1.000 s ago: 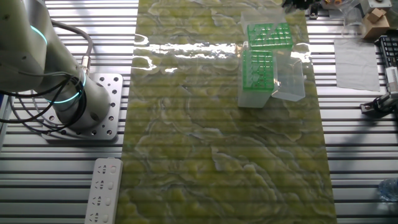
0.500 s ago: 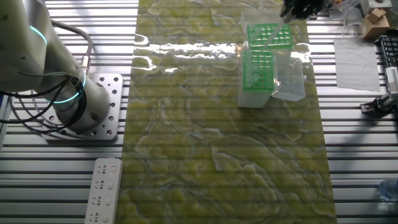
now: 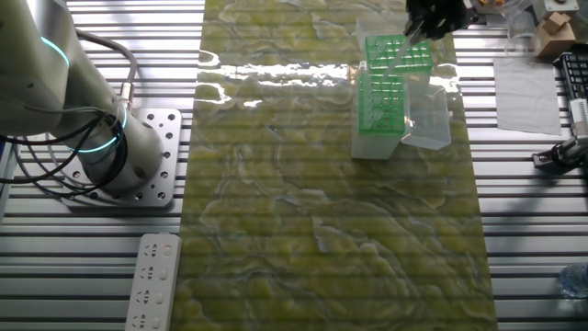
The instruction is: Transfer all large pipette tips from one holder to another
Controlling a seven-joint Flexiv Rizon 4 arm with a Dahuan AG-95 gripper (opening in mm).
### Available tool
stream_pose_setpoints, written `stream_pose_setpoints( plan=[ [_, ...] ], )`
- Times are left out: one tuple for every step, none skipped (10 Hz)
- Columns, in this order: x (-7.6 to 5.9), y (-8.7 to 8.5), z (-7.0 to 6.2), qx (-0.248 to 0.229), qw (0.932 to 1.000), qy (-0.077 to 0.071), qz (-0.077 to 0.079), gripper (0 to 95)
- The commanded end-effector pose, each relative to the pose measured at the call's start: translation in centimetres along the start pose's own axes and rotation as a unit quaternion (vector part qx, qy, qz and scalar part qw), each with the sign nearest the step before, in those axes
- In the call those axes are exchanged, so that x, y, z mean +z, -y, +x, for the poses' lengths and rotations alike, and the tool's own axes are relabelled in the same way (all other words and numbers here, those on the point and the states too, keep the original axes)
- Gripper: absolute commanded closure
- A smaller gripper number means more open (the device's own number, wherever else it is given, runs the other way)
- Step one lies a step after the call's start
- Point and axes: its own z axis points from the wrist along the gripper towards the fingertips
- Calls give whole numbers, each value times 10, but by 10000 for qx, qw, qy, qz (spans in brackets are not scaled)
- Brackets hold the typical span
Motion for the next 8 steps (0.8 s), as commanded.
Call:
stream_pose_setpoints(
  plan=[
    [4, -1, 2, -15, 10000, 37, 9, 950],
    [6, -2, 3, -26, 10000, 56, 19, 950],
    [8, -3, 3, -29, 10000, 62, 24, 950],
    [9, -3, 4, -34, 10000, 76, 29, 950],
    [10, -3, 4, -41, 10000, 82, 26, 950],
    [12, -3, 5, -60, 9999, 95, 24, 950],
    [14, -3, 6, -120, 9999, 109, 37, 950],
    [16, -3, 7, -196, 9997, 111, 35, 570]
  ],
)
